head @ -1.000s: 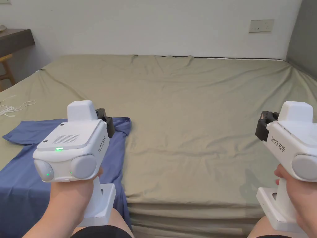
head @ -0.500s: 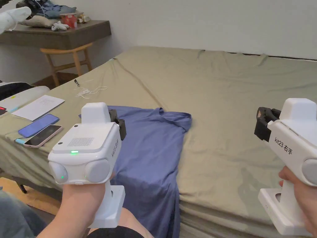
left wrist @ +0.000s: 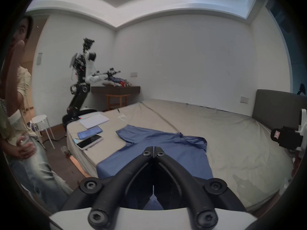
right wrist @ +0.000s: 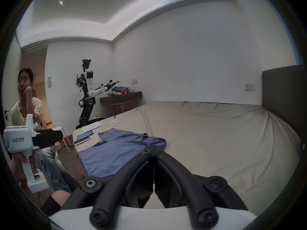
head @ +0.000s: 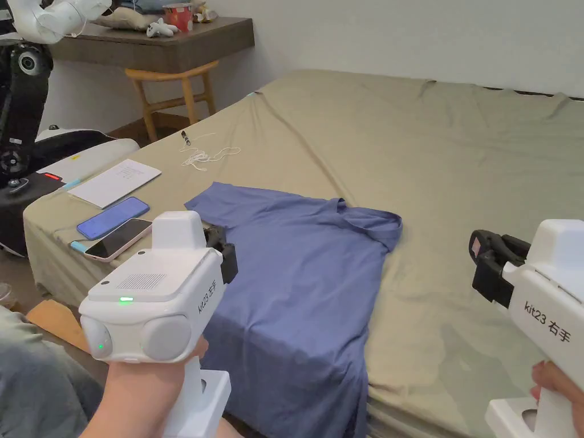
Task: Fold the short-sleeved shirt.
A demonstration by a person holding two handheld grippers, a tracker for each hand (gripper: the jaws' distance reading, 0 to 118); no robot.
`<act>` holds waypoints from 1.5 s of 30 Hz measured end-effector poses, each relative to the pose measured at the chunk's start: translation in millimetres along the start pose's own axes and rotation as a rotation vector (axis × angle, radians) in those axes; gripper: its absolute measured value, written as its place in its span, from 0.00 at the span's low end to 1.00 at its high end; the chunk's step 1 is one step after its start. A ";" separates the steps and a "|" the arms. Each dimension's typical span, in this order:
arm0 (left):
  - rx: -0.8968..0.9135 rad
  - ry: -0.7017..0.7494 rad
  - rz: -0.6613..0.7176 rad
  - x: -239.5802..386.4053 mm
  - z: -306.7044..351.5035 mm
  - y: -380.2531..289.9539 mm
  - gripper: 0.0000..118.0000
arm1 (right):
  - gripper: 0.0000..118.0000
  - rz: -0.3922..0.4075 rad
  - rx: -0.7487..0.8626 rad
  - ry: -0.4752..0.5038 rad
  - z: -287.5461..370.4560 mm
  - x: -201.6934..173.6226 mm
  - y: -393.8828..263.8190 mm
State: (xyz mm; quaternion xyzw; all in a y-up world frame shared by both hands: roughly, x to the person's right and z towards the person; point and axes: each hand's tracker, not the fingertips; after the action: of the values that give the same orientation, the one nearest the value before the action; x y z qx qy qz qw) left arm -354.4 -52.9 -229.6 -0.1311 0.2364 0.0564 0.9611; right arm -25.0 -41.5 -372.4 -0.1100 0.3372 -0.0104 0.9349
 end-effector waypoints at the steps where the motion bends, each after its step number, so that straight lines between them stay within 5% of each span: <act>1: -0.037 -0.010 0.008 2.9 -10.4 0.9 0.00 | 0.00 -0.003 -0.014 -0.003 -0.4 4.1 -2.1; 11: -0.342 -0.165 -0.026 65.9 -195.4 7.7 0.01 | 0.00 -0.089 -0.120 -0.042 -6.8 49.8 -19.7; 12: -0.377 -0.166 -0.033 71.2 -213.5 4.4 0.21 | 0.00 -0.092 -0.128 -0.045 -7.5 52.5 -20.8; 14: -0.451 -0.195 -0.010 80.4 -252.2 -7.1 0.80 | 0.00 -0.092 -0.144 -0.056 -8.1 57.7 -24.0; 15: -0.478 -0.201 -0.007 83.3 -265.6 -12.7 1.00 | 0.00 -0.092 -0.151 -0.059 -8.0 59.7 -25.3; 19: -0.555 -0.175 -0.022 94.2 -305.9 -28.4 0.93 | 0.00 -0.082 -0.179 -0.081 -8.3 63.8 -30.0; 22: -0.573 -0.166 -0.043 97.7 -322.0 -37.9 0.57 | 0.00 -0.067 -0.194 -0.091 -9.0 64.5 -31.4; 25: -0.532 -0.135 -0.127 103.2 -314.6 -45.8 0.54 | 0.00 -0.070 -0.196 -0.099 -8.9 63.9 -31.4; 29: -0.501 -0.174 -0.162 107.0 -299.4 -46.3 0.06 | 0.00 -0.066 -0.205 -0.098 -9.8 57.5 -29.8; 39: -0.333 -0.245 -0.034 85.5 -249.5 40.5 0.03 | 0.00 -0.073 -0.154 -0.096 11.3 63.5 -18.9; 45: -0.201 -0.418 -0.051 149.0 -196.5 109.9 0.03 | 0.00 -0.118 -0.123 -0.149 39.2 77.9 -14.8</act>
State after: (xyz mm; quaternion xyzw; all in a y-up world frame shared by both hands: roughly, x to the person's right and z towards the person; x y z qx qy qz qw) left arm -328.2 4.7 -492.0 -0.2175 0.0222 0.0812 0.9724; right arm 60.7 -55.4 -388.8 -0.1875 0.2597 -0.0367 0.9466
